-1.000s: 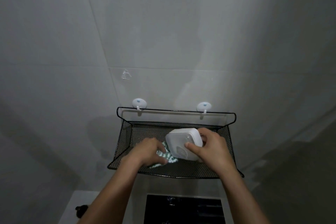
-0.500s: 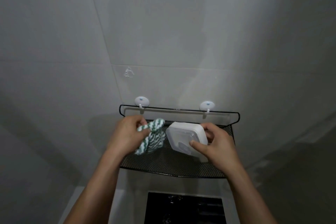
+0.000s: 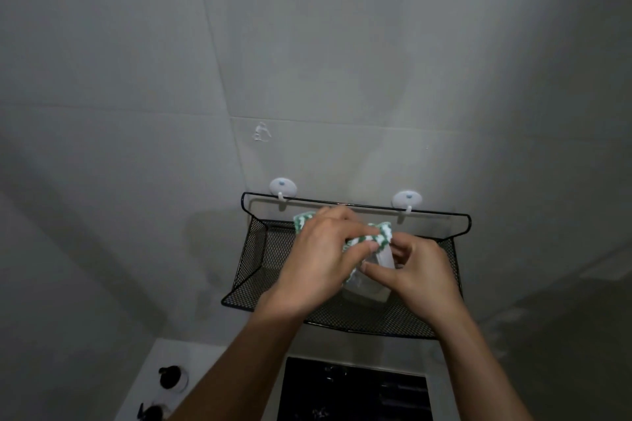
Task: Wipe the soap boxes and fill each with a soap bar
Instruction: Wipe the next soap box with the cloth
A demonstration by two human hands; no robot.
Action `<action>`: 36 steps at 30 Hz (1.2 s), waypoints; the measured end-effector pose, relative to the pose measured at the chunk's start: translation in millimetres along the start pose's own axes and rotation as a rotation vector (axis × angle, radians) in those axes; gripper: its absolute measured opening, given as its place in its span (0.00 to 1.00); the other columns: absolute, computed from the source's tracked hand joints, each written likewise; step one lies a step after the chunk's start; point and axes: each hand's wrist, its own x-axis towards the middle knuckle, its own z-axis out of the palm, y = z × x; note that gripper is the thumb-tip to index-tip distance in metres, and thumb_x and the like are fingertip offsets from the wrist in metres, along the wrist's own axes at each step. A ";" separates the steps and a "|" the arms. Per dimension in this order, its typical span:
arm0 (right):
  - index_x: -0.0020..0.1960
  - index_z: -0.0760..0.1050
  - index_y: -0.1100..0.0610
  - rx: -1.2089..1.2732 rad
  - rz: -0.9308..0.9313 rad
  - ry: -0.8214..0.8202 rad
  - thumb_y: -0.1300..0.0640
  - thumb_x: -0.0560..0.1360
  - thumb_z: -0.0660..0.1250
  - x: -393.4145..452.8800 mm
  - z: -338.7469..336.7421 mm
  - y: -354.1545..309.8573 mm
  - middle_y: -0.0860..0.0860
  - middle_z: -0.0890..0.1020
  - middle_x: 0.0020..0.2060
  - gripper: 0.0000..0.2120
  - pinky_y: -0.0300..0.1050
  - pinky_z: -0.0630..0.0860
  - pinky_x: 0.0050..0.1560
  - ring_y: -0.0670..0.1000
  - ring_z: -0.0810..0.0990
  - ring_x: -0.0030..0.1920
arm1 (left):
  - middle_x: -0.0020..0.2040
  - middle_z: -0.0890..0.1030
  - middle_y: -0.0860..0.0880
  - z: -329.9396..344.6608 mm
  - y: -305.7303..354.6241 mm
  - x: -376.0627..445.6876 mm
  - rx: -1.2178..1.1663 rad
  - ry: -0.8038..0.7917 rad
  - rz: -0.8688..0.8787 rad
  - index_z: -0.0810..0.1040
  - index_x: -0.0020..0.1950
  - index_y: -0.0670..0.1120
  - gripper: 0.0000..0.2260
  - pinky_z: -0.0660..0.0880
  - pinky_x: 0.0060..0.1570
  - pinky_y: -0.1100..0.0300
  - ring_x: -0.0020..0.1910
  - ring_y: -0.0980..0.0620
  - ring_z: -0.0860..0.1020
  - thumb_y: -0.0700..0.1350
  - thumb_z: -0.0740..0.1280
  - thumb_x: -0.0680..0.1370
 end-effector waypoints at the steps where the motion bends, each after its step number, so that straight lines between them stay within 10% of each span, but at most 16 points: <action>1: 0.51 0.85 0.47 0.033 0.001 -0.001 0.56 0.66 0.81 -0.3 0.0 0.9 0.38 0.87 0.42 0.15 0.37 0.80 0.43 0.37 0.85 0.44 | 0.51 0.81 0.52 0.8 -0.9 1.4 0.002 -0.005 0.006 0.85 0.57 0.50 0.10 0.71 0.54 0.58 0.53 0.54 0.76 0.48 0.71 0.77; 19: 0.54 0.85 0.52 0.319 0.056 0.005 0.63 0.66 0.81 0.1 -15.3 5.7 0.47 0.88 0.46 0.18 0.51 0.84 0.49 0.49 0.87 0.48 | 0.53 0.85 0.55 -7.7 -20.5 13.2 -0.045 -0.009 -0.018 0.85 0.56 0.49 0.09 0.77 0.52 0.61 0.50 0.61 0.81 0.47 0.70 0.78; 27: 0.53 0.85 0.55 0.478 -0.001 0.009 0.65 0.68 0.79 5.7 -14.8 3.8 0.51 0.88 0.46 0.15 0.38 0.81 0.44 0.50 0.87 0.48 | 0.52 0.84 0.49 5.7 17.5 20.1 -0.002 -0.006 0.159 0.85 0.55 0.45 0.09 0.75 0.53 0.52 0.52 0.49 0.80 0.45 0.69 0.79; 36: 0.52 0.85 0.59 0.616 0.144 0.021 0.60 0.63 0.80 1.5 -28.4 3.4 0.58 0.88 0.45 0.17 0.46 0.84 0.40 0.58 0.88 0.45 | 0.53 0.85 0.52 -10.9 -29.9 23.3 -0.253 -0.040 -0.138 0.85 0.56 0.46 0.10 0.79 0.54 0.54 0.51 0.57 0.82 0.47 0.69 0.79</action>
